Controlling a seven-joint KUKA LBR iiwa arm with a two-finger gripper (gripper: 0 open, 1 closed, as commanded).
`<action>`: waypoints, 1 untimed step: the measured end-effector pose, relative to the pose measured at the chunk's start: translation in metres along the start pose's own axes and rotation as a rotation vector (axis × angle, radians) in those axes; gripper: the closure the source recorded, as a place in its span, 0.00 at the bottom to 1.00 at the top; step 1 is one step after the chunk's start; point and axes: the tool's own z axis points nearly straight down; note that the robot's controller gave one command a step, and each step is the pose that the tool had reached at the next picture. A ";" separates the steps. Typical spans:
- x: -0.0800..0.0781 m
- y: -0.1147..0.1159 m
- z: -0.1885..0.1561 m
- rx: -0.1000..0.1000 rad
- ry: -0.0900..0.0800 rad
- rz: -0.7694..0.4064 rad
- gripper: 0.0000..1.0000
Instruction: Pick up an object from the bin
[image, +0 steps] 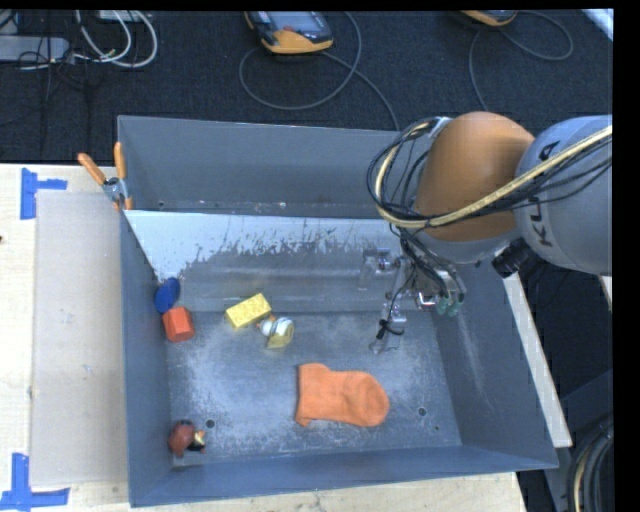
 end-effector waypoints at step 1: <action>-0.001 0.000 -0.005 0.000 -0.008 0.000 0.00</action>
Offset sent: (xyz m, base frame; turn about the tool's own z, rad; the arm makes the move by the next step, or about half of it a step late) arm -0.0249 -0.0227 -0.0759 -0.0536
